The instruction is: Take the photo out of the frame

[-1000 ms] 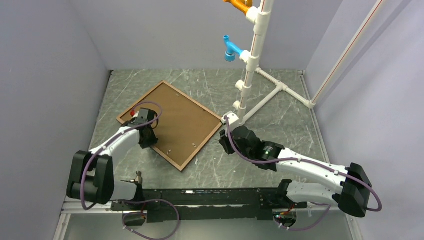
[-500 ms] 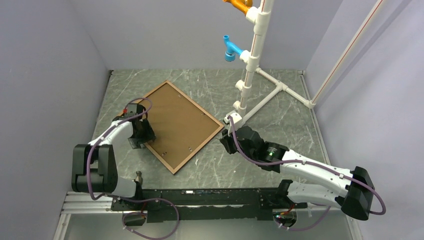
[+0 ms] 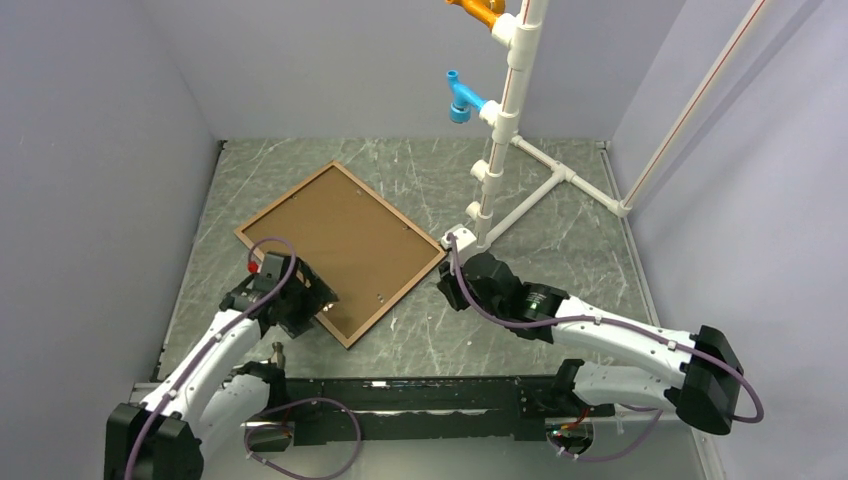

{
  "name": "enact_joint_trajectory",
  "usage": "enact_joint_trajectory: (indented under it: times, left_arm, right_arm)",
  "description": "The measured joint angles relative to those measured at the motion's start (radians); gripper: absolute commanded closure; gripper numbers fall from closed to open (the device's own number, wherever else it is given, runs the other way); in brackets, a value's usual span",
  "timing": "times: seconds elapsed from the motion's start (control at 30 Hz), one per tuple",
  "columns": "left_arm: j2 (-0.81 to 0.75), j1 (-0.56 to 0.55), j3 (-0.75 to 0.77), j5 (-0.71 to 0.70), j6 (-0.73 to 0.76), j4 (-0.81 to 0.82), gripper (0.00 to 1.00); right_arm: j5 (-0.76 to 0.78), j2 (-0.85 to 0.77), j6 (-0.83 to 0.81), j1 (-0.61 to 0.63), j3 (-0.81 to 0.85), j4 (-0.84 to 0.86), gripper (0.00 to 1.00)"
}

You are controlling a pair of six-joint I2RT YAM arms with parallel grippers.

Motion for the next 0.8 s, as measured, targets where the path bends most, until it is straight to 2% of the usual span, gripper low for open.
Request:
enact_joint_trajectory:
  times: [0.3,0.43,0.57,0.7,0.8]
  left_arm:
    - [0.083,-0.209,-0.032,-0.049,-0.201,0.039,0.28]
    - [0.145,-0.262,-0.051,-0.077,-0.247,0.043,0.31]
    - [0.184,-0.268,-0.042,-0.091,-0.245,0.081,0.47]
    - [0.23,-0.27,-0.029,-0.109,-0.173,0.103,0.72]
    - [0.261,-0.271,-0.004,-0.119,-0.099,0.119,0.78]
  right_arm:
    - [-0.024,0.033,0.003,0.0,0.001,0.0,1.0]
    - [-0.017,0.069,0.008,0.0,0.02,0.0,1.0]
    - [-0.003,0.121,0.007,0.0,0.06,-0.001,1.0]
    - [0.005,0.168,-0.002,-0.013,0.102,-0.001,1.0]
    - [0.002,0.224,-0.021,-0.05,0.146,0.0,1.0]
